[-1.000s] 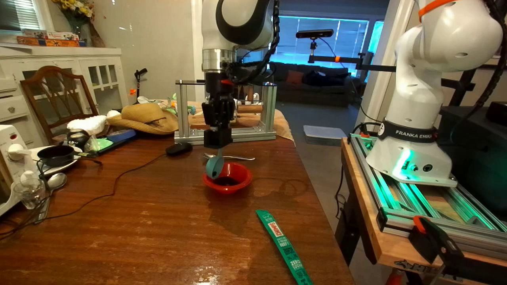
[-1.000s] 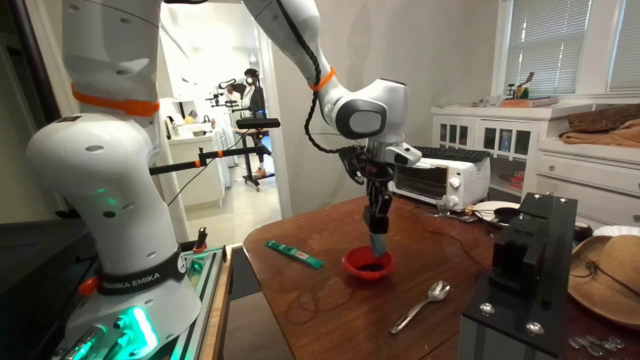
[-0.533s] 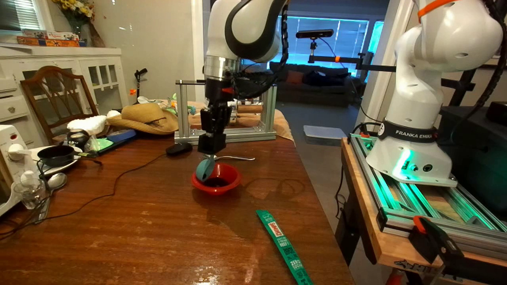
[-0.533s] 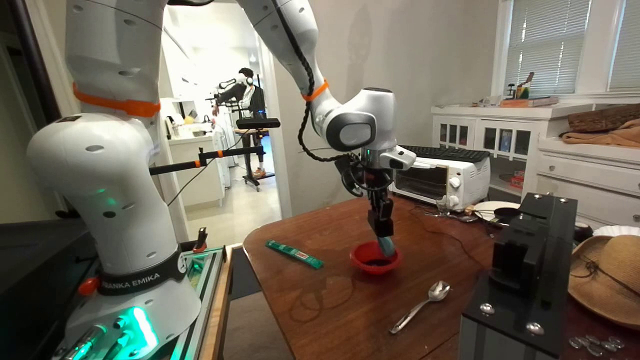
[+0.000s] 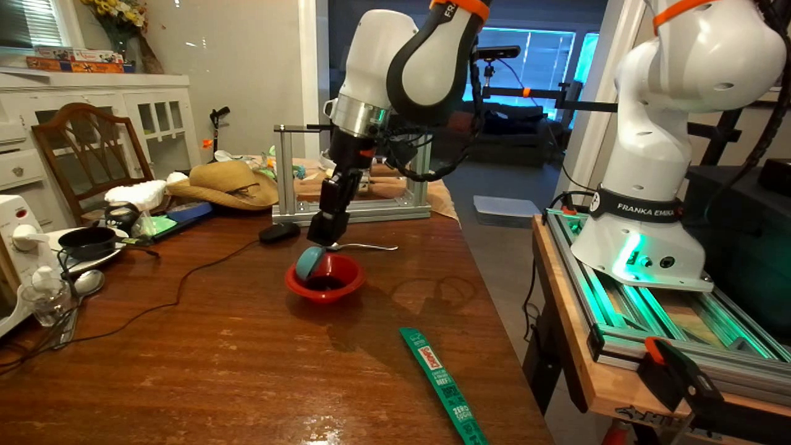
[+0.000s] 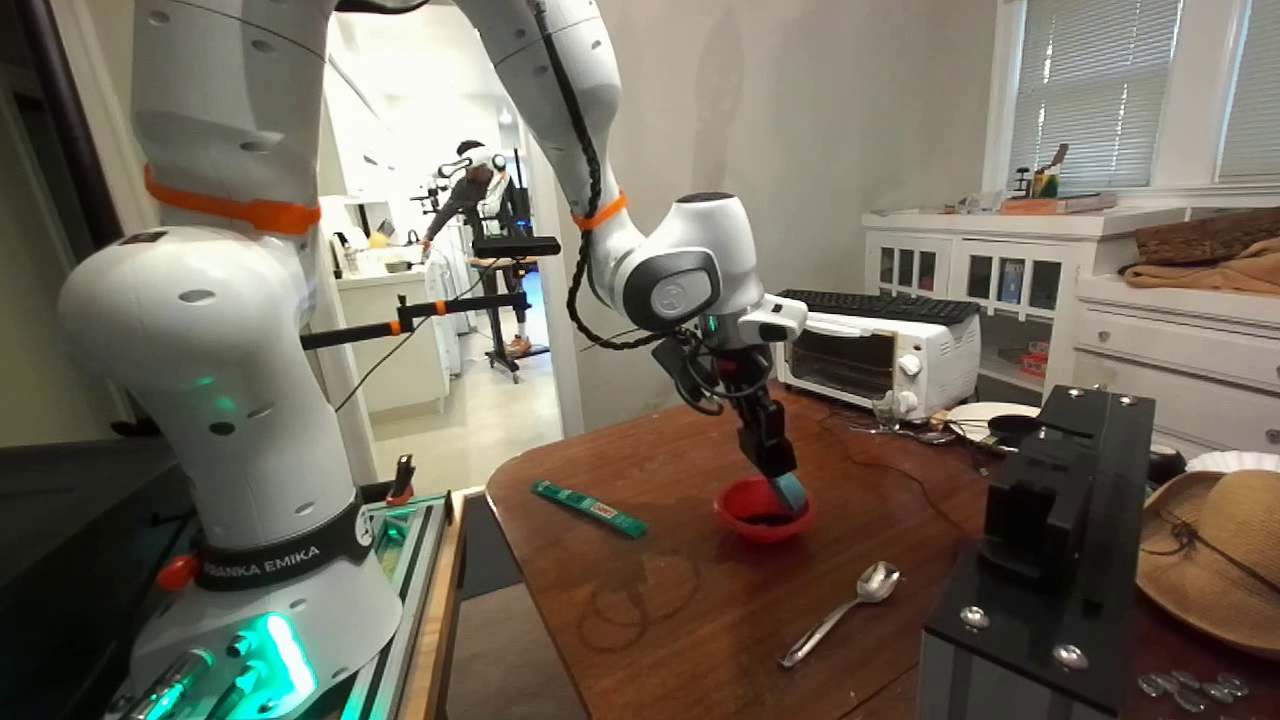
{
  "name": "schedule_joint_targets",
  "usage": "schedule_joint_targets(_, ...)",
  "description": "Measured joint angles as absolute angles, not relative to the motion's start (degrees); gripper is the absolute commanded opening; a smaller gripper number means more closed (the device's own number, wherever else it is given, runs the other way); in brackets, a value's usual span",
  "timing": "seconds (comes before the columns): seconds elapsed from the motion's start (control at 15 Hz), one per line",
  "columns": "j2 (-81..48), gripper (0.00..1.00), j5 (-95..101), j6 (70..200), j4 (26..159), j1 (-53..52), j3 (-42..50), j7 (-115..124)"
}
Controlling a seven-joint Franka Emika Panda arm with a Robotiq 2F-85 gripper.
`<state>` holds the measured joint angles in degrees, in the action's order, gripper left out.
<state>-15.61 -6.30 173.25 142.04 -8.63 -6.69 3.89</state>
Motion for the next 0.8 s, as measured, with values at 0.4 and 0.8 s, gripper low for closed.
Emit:
schedule_joint_targets(0.4, -16.8, 0.23, -1.3, 180.0, 143.0, -11.0, -3.5, 3.8)
schedule_joint_targets(0.8, -19.2, 0.23, 0.5, 185.4, 142.4, -17.5, 3.4, 2.6)
